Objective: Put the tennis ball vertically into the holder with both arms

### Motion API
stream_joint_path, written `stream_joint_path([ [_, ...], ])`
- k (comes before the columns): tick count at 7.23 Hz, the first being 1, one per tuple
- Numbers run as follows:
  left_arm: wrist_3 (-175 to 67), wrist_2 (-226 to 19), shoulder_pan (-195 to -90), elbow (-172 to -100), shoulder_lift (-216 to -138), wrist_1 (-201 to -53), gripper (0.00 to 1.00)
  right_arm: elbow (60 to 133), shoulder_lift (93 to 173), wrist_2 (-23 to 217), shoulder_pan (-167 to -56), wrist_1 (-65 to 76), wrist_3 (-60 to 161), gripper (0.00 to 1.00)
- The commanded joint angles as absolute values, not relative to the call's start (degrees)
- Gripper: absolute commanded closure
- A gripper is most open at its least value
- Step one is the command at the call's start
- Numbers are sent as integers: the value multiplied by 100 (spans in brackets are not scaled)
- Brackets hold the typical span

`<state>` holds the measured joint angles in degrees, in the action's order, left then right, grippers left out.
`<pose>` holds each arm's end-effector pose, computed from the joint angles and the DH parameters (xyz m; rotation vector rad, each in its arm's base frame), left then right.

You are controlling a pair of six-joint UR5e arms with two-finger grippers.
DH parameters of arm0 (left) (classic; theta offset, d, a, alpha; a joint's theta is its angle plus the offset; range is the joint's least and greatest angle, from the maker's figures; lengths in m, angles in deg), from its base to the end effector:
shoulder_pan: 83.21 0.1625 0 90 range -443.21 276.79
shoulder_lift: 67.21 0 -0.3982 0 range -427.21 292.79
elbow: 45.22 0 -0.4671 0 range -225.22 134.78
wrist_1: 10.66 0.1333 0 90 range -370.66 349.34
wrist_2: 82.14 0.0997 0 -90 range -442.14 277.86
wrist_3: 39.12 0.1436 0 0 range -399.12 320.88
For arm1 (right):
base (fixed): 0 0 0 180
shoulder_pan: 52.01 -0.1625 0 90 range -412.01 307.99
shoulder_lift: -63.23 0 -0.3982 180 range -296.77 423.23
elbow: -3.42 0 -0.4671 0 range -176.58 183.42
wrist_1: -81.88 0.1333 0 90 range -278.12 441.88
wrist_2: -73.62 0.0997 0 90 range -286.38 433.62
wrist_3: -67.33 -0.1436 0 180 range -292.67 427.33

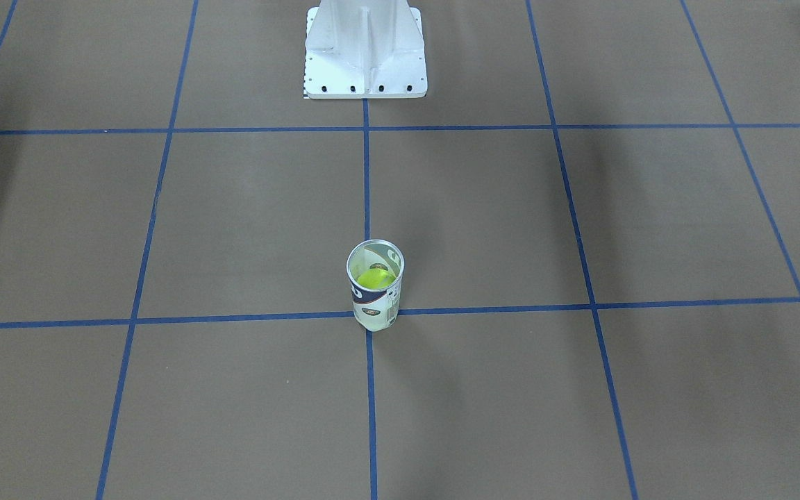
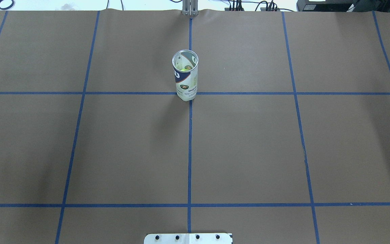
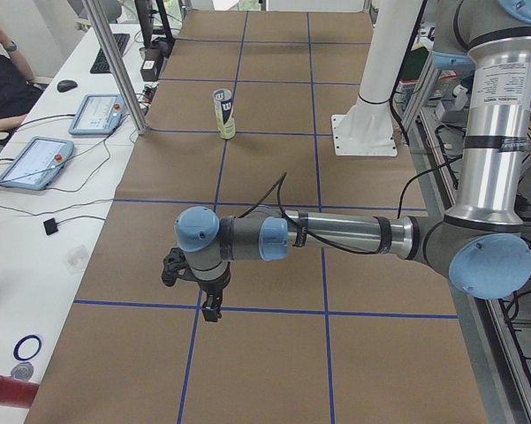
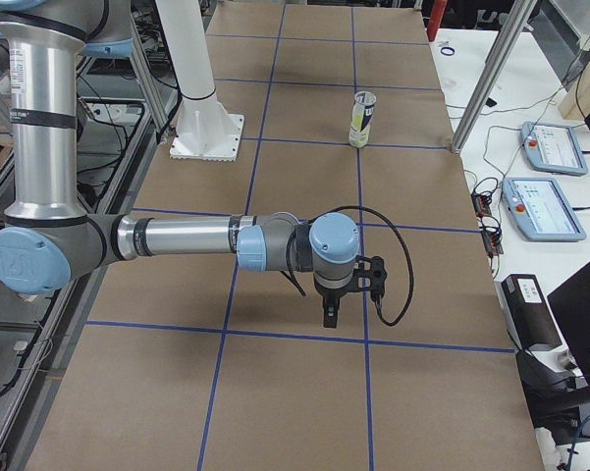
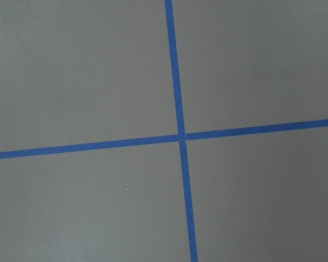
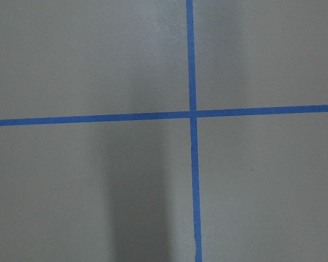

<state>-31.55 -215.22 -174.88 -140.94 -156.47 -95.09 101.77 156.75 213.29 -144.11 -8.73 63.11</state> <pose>-0.0515 -0.5575 0.6260 0.0508 0.7505 0.0942 0.0439 -0.5460 0.6060 0.0529 -0.8678 0.0713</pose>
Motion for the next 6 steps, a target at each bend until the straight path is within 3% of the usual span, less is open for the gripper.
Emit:
stream_joint_path([
  [1, -3173, -21521, -17462, -14269, -15563, -9494, 0, 10177, 15700, 21337, -14411, -882, 6311, 0],
  [6, -3156, -21530, -17453, -14137, -15624, -9565, 0, 10133, 15745, 21346, -14411, -891, 6320, 0],
])
